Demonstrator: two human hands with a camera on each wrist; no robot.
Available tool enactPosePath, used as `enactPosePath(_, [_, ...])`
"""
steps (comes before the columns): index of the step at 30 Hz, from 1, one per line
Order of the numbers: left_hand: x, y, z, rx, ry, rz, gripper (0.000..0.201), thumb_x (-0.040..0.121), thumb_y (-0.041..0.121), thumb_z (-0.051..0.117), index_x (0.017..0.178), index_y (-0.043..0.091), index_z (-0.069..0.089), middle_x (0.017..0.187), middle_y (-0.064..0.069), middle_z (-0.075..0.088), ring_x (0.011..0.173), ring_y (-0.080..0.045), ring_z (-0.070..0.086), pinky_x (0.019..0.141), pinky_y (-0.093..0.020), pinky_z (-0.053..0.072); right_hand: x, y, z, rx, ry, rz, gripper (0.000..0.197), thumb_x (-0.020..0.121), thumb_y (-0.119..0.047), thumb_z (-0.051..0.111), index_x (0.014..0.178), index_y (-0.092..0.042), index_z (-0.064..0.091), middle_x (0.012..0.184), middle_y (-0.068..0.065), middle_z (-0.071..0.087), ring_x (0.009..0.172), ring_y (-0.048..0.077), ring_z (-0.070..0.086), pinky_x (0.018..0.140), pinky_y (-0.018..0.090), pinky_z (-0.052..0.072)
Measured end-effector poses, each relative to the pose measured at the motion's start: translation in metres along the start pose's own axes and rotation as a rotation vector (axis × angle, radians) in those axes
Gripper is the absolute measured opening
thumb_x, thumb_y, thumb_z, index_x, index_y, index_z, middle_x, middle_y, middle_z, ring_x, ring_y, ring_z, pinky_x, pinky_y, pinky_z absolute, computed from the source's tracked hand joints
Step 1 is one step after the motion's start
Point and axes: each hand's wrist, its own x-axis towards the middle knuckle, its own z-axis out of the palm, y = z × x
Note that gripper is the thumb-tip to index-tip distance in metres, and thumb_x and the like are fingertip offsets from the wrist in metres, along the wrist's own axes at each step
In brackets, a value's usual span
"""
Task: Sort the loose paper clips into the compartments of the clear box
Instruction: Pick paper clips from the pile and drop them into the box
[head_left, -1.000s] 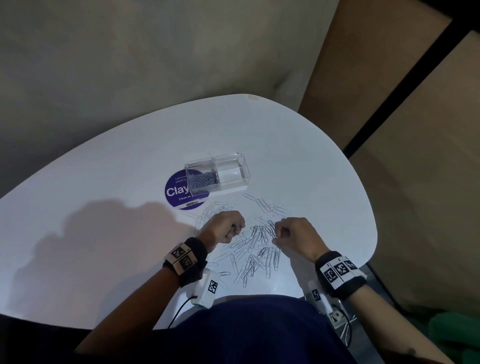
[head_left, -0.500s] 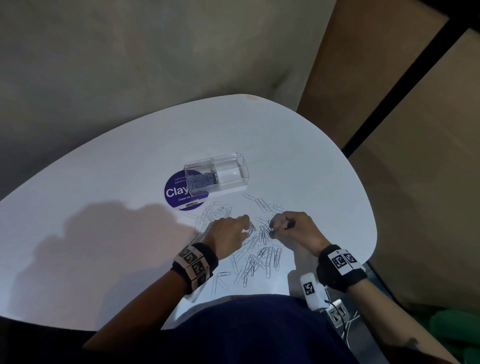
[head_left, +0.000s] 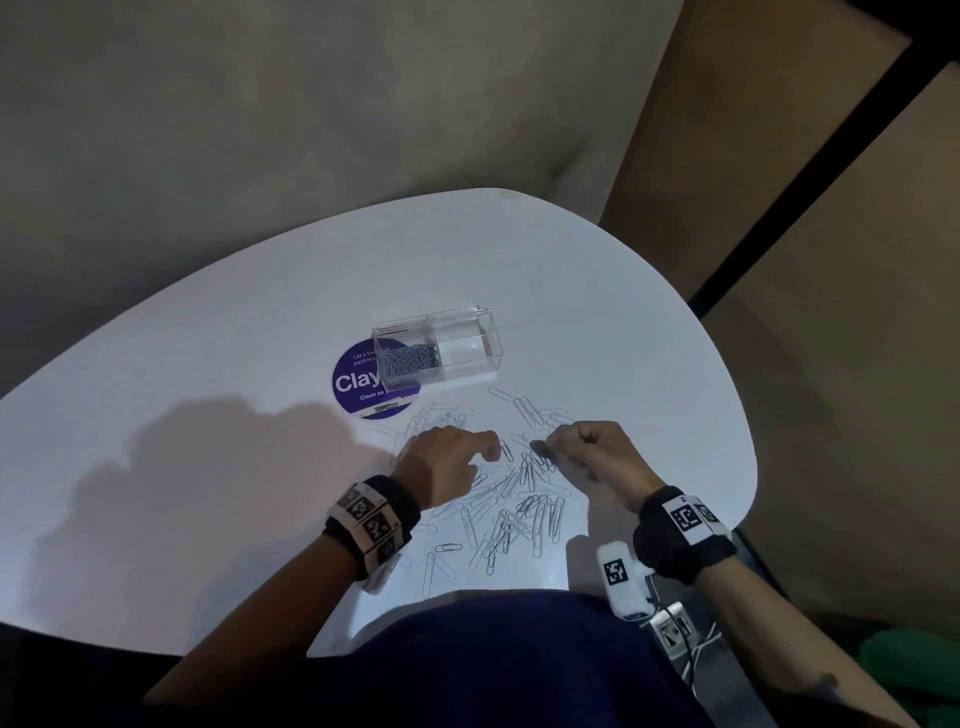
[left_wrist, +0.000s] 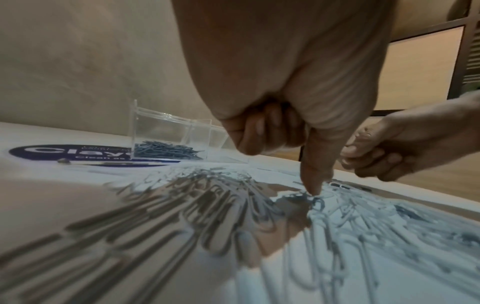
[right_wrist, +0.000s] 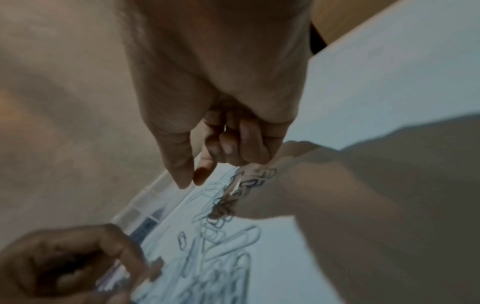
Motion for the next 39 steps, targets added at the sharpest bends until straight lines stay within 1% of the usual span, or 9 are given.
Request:
enactPosePath(2, [0.001,-0.001,0.000,0.033,-0.037,0.049,0.024,0.089,0.021,0.058,0.108,0.036,0.061,0.110,0.016,0.068,0.098,-0.015,0.061,0.087,-0.036,0.048,0.006,0.007,-0.003,-0.155,0.059,-0.048,0.026,0.086,0.002,0.067,0.063,-0.007,0.064,0.059,0.001,0.063,0.057,0.003,0.061,0.065,0.015,0.048])
enactPosePath(4, [0.001,-0.002,0.001,0.104,-0.070,0.081,0.020,0.091,0.024,0.060,0.107,0.035,0.065,0.111,0.013,0.069,0.101,-0.015,0.062,0.087,-0.036,0.048,0.012,0.015,-0.004,-0.374,0.057,-0.094,0.031,0.080,-0.008,0.070,0.055,-0.025,0.065,0.058,-0.009,0.064,0.059,0.001,0.055,0.067,0.022,0.045])
enactPosePath(9, [-0.002,-0.004,0.006,0.191,0.002,0.001,0.016,0.093,0.039,0.057,0.106,0.030,0.053,0.099,0.006,0.069,0.088,-0.022,0.062,0.079,-0.036,0.047,0.017,0.009,0.017,-0.670,0.032,-0.193,0.020,0.078,-0.017,0.064,0.061,-0.026,0.066,0.063,-0.009,0.068,0.066,0.006,0.063,0.068,0.028,0.050])
enactPosePath(14, [-0.008,0.000,0.008,0.281,-0.006,-0.055,0.024,0.096,0.043,0.047,0.102,0.024,0.061,0.098,0.003,0.069,0.088,-0.023,0.063,0.078,-0.036,0.050,0.031,-0.001,0.043,-0.887,0.028,-0.185,0.015,0.084,-0.034,0.067,0.074,-0.022,0.069,0.079,-0.008,0.069,0.079,0.013,0.063,0.069,0.028,0.048])
enactPosePath(18, [-0.012,0.004,0.009,0.353,-0.014,-0.047,0.025,0.097,0.037,0.043,0.104,0.021,0.061,0.099,0.001,0.069,0.088,-0.026,0.064,0.077,-0.039,0.053,0.039,-0.006,0.056,-1.017,-0.039,-0.189,0.005,0.081,-0.024,0.069,0.081,-0.019,0.070,0.088,-0.004,0.070,0.086,0.019,0.064,0.069,0.029,0.046])
enactPosePath(22, [-0.014,0.012,0.005,0.351,-0.010,-0.052,0.021,0.096,0.026,0.043,0.107,0.014,0.057,0.100,-0.003,0.067,0.089,-0.030,0.063,0.076,-0.040,0.052,0.044,-0.007,0.059,-0.987,-0.072,-0.127,0.008,0.065,-0.016,0.069,0.072,-0.017,0.067,0.075,-0.004,0.069,0.076,0.019,0.064,0.062,0.029,0.050])
enactPosePath(26, [-0.019,0.020,0.005,0.291,0.086,-0.120,0.016,0.097,0.026,0.046,0.102,0.013,0.054,0.095,-0.005,0.067,0.086,-0.028,0.063,0.073,-0.037,0.050,0.048,-0.006,0.060,-0.977,-0.135,-0.122,0.013,0.073,-0.026,0.074,0.069,-0.020,0.062,0.075,-0.005,0.068,0.075,0.017,0.063,0.054,0.025,0.036])
enactPosePath(32, [-0.022,0.020,0.007,0.217,0.076,-0.202,0.020,0.095,0.027,0.049,0.103,0.014,0.061,0.095,-0.005,0.069,0.088,-0.027,0.064,0.077,-0.037,0.050,0.046,0.000,0.061,-0.929,-0.183,-0.130,0.017,0.076,-0.026,0.071,0.071,-0.014,0.061,0.076,0.001,0.068,0.070,0.019,0.061,0.053,0.027,0.038])
enactPosePath(39, [-0.028,0.001,0.010,-0.245,0.041,-0.227,0.023,0.074,0.046,0.055,0.069,0.024,0.051,0.063,0.010,0.059,0.061,-0.008,0.054,0.059,-0.029,0.045,0.043,-0.004,0.041,-0.353,-0.181,-0.110,0.033,0.078,-0.025,0.077,0.059,-0.014,0.052,0.066,0.018,0.065,0.059,0.020,0.058,0.072,0.046,0.057])
